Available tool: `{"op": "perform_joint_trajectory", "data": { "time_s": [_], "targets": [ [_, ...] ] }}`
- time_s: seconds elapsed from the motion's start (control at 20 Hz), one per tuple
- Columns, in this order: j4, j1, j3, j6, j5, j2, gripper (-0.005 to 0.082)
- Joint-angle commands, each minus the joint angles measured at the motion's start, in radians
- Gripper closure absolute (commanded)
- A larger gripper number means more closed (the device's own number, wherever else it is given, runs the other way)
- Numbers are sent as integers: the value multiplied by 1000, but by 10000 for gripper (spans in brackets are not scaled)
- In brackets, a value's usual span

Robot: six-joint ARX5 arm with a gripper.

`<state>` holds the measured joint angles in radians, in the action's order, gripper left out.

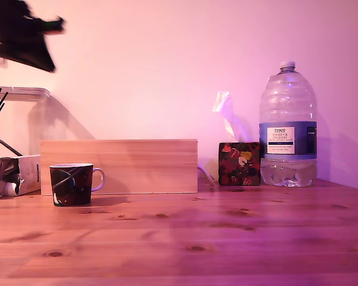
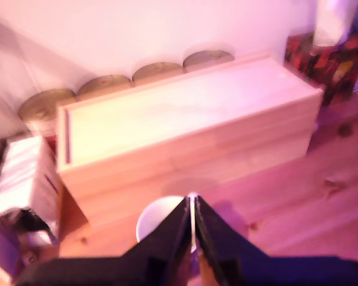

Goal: Pick up the coffee capsules from the table one by one and drop them inside the nearest coffee cup

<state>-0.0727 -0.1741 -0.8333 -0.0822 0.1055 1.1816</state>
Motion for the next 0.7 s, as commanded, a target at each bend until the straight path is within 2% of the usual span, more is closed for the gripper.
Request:
{"op": "perform_joint_trajectory", "data": {
  "time_s": [0.0, 0.15, 0.3, 0.35, 0.65],
  "targets": [
    [-70, 1, 118, -3, 3, -59, 793],
    [-121, 2, 276, 29, 3, -166, 793],
    [-130, 2, 373, 32, 3, -241, 793],
    [-130, 2, 391, 56, 3, -256, 793],
    [-131, 2, 402, 56, 3, -267, 793]
  ]
}}
